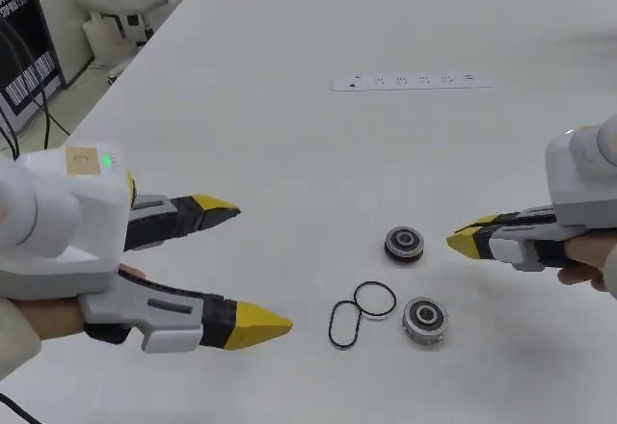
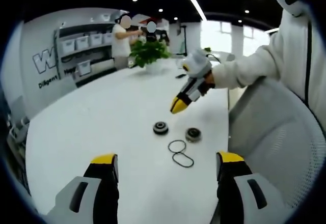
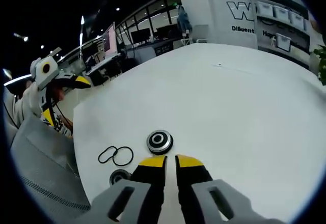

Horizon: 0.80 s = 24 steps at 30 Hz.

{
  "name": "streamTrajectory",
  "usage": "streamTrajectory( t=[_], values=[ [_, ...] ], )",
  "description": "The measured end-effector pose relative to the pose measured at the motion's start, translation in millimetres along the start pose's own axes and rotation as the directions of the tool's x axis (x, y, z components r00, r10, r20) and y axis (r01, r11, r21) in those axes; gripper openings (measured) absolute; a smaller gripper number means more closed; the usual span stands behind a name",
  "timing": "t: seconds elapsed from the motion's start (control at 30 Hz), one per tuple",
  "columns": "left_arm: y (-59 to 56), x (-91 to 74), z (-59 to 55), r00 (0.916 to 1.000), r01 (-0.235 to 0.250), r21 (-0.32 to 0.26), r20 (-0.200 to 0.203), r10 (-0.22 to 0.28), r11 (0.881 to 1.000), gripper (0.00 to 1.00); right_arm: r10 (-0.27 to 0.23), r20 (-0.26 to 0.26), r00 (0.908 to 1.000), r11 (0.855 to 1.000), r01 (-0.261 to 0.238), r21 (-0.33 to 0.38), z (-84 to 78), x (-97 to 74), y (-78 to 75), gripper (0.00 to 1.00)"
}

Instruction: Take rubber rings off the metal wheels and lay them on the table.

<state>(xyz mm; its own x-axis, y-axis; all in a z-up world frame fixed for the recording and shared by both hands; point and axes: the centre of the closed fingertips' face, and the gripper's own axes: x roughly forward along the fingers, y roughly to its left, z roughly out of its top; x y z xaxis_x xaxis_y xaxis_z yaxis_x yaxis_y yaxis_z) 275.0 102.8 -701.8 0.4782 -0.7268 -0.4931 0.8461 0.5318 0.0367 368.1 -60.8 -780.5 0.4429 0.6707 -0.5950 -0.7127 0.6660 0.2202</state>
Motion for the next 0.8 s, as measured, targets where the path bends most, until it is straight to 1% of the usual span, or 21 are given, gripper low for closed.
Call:
streamTrajectory(
  t=[0.1,0.2,0.37,0.4,0.5,0.63,0.73,0.8],
  values=[
    [5.1,3.8,11.4,1.0000,-0.001,0.027,0.005,0.001,1.000,0.80,-0.010,0.008,0.9999,1.000,0.010,0.020,-1.5,-2.2,-6.0,0.05],
    [8.4,8.8,22.4,1.0000,0.008,0.047,0.004,-0.009,0.999,0.80,-0.017,0.015,0.9997,0.999,0.017,0.038,-2.8,-4.1,-9.7,0.05],
    [7.4,16.5,35.2,0.9991,0.042,0.092,-0.011,-0.041,0.995,0.79,-0.020,0.019,0.9996,0.999,0.019,0.051,-4.0,-4.3,-10.3,0.05],
    [7.2,18.2,37.2,0.9988,0.047,0.098,-0.013,-0.046,0.994,0.79,-0.019,0.020,0.9996,0.998,0.018,0.052,-4.2,-4.0,-9.7,0.05],
    [3.7,25.2,41.4,0.9961,0.087,0.121,-0.028,-0.084,0.989,0.79,-0.006,0.010,0.9999,0.999,0.005,0.048,-7.3,-0.3,-4.5,0.05],
    [4.1,33.3,43.7,0.9936,0.107,0.151,-0.052,-0.101,0.983,0.79,0.016,-0.004,0.9999,1.000,-0.016,0.023,-10.5,2.3,1.7,0.05],
    [4.9,38.4,48.6,0.9926,0.118,0.161,-0.047,-0.112,0.980,0.78,0.016,-0.005,0.9999,1.000,-0.016,0.024,-11.0,2.6,1.6,0.05],
    [5.2,43.2,53.1,0.9914,0.131,0.161,-0.030,-0.127,0.978,0.78,0.019,-0.007,0.9998,1.000,-0.019,0.023,-11.9,2.8,2.5,0.06]
  ],
)
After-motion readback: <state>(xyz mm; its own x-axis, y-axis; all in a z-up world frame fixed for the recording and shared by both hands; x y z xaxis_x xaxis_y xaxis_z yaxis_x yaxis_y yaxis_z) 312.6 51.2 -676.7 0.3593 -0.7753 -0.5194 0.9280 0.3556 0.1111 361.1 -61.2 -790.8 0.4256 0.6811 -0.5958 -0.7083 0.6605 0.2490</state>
